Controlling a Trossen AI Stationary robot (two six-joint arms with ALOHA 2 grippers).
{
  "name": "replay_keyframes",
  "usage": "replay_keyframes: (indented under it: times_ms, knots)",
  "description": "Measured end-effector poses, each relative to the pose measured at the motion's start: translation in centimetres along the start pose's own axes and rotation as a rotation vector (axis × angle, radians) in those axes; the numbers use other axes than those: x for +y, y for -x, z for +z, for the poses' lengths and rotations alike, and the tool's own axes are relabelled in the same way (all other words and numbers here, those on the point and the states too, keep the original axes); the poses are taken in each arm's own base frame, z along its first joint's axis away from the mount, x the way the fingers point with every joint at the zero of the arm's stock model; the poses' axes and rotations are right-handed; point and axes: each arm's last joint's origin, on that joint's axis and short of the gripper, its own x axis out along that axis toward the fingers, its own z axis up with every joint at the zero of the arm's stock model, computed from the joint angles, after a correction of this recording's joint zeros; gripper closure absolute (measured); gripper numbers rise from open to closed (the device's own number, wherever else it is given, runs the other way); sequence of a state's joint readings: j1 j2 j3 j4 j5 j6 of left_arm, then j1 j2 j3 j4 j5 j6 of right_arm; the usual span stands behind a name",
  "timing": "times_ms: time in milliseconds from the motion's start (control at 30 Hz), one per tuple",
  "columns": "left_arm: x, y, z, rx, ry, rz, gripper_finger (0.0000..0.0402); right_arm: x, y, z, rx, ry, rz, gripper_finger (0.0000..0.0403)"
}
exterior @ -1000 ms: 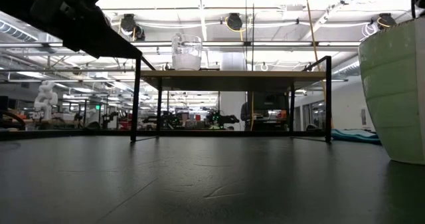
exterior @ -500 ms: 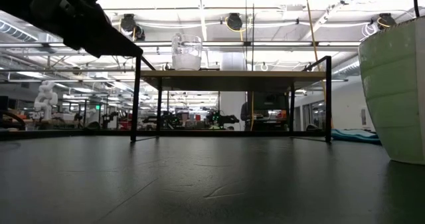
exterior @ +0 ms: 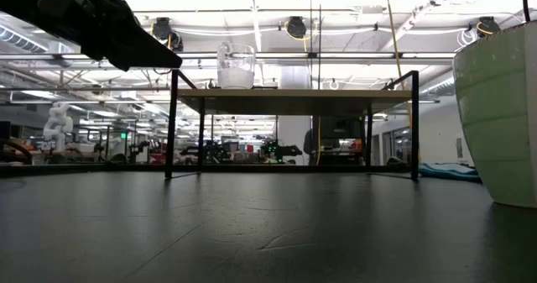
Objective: Stack small to large cups/mugs on shelf
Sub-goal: Put the gray mug on the shelf
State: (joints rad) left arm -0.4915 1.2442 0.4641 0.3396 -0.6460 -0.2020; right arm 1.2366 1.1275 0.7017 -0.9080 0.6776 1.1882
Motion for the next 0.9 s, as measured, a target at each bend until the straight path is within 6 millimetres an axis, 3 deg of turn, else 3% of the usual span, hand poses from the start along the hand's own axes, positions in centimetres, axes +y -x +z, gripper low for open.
replay_keyframes:
  times_ms: [367, 700, 900]
  knots:
    - [0.0, 0.0, 0.0, -0.002, 0.001, -0.001, 0.0394, 0.0, -0.1, -0.1, 0.007, -0.018, -0.014, 0.0403]
    - [0.0, 0.0, 0.0, -0.002, -0.004, -0.002, 0.0394, -0.1, -1.4, -0.4, 0.051, 0.043, -0.131, 0.0403]
    - [0.0, 0.0, 0.0, -0.002, -0.003, -0.002, 0.0394, 0.8, -2.0, -0.6, 0.096, 0.084, -0.098, 0.0403]
